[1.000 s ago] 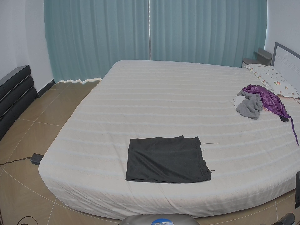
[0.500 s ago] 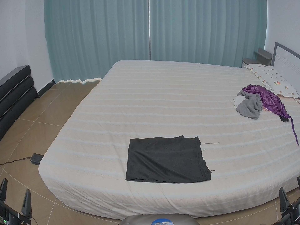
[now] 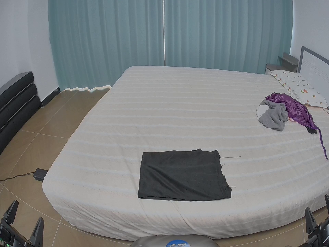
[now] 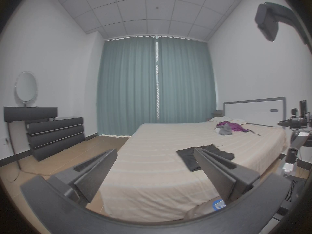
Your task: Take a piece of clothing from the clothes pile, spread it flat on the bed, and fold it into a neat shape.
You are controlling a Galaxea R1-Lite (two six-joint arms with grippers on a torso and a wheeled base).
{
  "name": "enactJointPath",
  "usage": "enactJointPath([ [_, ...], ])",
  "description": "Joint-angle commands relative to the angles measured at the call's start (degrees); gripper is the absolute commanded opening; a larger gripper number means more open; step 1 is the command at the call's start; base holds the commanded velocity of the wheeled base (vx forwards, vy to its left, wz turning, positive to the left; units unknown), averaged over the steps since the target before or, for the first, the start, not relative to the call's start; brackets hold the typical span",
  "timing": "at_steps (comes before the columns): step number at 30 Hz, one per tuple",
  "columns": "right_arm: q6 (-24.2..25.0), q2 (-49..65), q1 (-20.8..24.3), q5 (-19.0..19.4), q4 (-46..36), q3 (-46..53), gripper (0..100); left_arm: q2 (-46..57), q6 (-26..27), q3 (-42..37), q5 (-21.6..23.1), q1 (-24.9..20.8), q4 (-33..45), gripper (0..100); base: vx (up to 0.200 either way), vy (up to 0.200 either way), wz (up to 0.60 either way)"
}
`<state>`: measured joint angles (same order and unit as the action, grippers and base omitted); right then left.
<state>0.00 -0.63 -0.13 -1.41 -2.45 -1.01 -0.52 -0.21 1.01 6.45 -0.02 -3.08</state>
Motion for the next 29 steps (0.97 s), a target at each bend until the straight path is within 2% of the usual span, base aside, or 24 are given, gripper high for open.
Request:
enactJointPath([
  [1, 0.1, 0.6, 0.0, 0.0, 0.0, 0.1, 100, 0.5, 0.4, -1.0, -5.7, 0.0, 4.2, 100, 0.0, 0.0, 0.0],
  [10, 0.0, 0.6, 0.0, 0.0, 0.0, 0.1, 100, 0.5, -0.1, -1.0, -7.0, 0.0, 3.3, 100, 0.0, 0.0, 0.0],
  [29, 0.5, 0.6, 0.0, 0.4, 0.0, 0.1, 100, 0.5, 0.1, -1.0, -6.7, 0.0, 3.2, 100, 0.0, 0.0, 0.0],
])
